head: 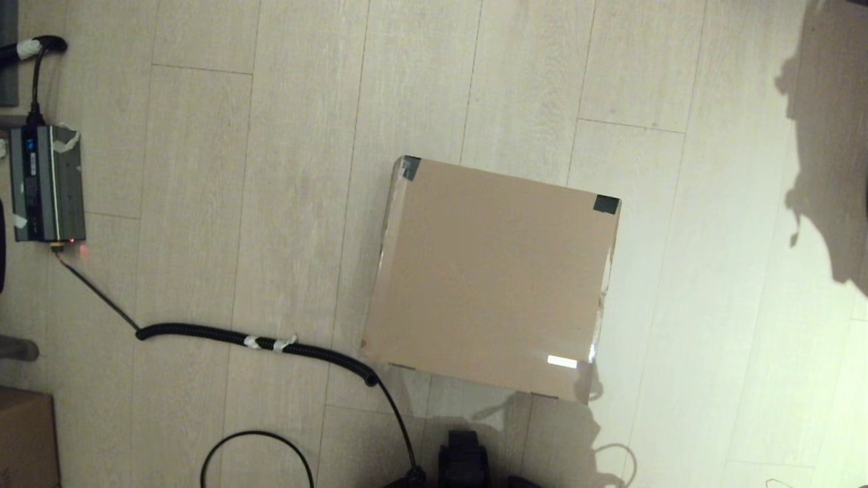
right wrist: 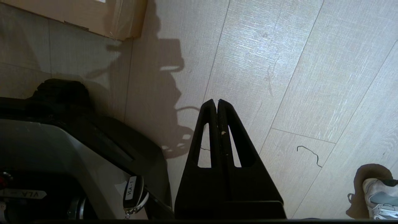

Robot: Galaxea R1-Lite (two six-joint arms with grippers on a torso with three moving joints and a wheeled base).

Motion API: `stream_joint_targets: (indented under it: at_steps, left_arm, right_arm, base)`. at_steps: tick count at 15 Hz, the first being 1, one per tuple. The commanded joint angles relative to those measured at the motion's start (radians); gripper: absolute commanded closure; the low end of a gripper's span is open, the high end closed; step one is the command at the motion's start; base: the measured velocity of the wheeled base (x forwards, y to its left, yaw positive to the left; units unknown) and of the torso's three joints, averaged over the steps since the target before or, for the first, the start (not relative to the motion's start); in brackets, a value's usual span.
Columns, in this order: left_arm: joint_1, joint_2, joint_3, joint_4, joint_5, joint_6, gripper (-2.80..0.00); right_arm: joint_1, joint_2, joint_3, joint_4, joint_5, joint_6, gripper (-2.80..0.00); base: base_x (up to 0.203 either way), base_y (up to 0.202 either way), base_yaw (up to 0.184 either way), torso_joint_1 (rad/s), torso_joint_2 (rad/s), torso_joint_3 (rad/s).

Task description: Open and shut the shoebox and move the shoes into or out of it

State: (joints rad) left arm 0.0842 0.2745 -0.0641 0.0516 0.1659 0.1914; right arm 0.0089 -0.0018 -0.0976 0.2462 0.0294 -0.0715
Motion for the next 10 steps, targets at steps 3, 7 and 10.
stream_joint_targets:
  at_steps: [3, 7, 10]
  left_arm:
    - [0.007, 0.006, 0.063, -0.107, -0.182, -0.033, 0.0]
    - [0.007, 0.004, 0.064, -0.221, -0.264, -0.068, 0.0]
    - [0.005, 0.005, 0.064, -0.219, -0.346, -0.036, 0.0]
  right_arm:
    - [0.0, 0.002, 0.002, 0.001, -0.006, -0.004, 0.0]
    - [0.0, 0.002, 0.002, 0.001, -0.014, 0.003, 0.0]
    - [0.0, 0.002, 0.004, 0.001, -0.009, -0.004, 0.0]
  base:
    - [0.0, 0.0, 0.0, 0.0, 0.0, 0.0]
    - [0.0, 0.0, 0.0, 0.0, 0.0, 0.0]
    - [0.0, 0.0, 0.0, 0.0, 0.0, 0.0]
